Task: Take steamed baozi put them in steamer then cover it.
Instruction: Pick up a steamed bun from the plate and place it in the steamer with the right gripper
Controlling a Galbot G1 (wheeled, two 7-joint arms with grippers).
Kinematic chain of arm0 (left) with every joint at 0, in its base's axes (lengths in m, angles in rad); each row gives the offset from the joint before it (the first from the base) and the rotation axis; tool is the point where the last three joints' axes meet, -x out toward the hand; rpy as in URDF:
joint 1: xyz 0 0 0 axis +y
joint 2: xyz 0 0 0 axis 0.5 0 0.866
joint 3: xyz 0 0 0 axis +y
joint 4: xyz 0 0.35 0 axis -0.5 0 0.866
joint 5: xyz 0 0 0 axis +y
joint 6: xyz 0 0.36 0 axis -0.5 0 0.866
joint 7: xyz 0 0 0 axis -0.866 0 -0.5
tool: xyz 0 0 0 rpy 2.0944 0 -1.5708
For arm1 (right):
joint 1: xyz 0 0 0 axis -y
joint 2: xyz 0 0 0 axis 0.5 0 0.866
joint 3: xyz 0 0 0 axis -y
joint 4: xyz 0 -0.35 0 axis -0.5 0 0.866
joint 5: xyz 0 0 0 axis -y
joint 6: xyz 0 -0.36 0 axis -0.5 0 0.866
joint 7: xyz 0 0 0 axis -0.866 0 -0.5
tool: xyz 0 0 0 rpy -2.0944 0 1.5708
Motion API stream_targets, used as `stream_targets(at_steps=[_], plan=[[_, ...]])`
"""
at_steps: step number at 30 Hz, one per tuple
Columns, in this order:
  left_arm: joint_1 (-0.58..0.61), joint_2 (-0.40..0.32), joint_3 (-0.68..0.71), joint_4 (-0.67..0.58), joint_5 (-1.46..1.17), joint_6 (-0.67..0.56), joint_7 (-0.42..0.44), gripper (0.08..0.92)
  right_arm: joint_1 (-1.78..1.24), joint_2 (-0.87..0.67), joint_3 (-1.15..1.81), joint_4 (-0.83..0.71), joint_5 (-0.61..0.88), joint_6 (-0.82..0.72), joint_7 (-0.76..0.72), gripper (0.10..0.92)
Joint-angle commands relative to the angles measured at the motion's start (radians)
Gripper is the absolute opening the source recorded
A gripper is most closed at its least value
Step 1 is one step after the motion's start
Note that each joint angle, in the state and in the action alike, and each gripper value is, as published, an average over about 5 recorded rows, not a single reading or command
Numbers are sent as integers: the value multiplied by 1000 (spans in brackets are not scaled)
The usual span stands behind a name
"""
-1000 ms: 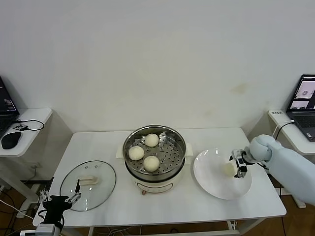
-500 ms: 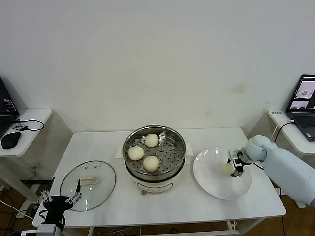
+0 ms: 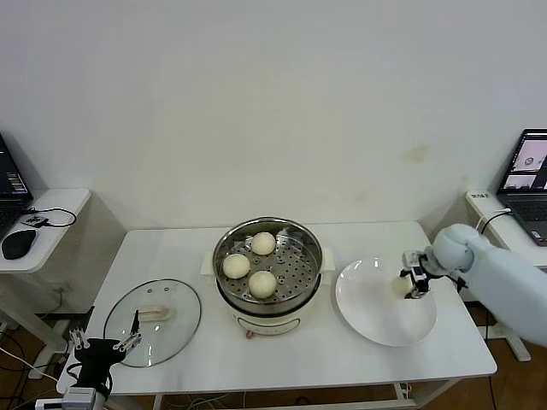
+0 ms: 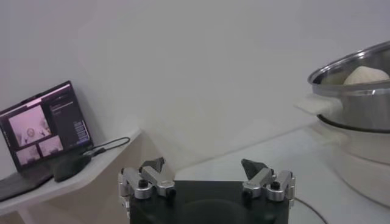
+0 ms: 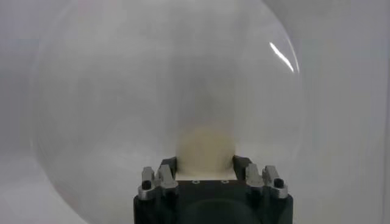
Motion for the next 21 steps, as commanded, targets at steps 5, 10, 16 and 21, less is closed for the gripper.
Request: stream_targets(at_steps=[5, 10, 16, 21], plan=[[-1, 5, 3, -5, -2, 0, 0, 823, 540, -75, -320, 278, 346, -142, -8, 594], [-4, 8, 6, -10, -5, 0, 0, 823, 734, 49, -460, 284, 462, -216, 35, 595], [-7, 12, -2, -16, -12, 2, 0, 823, 767, 231, -529, 276, 612, -343, 130, 602], [-3, 8, -12, -13, -18, 0, -2, 823, 706, 348, -527, 242, 671, -412, 169, 602]])
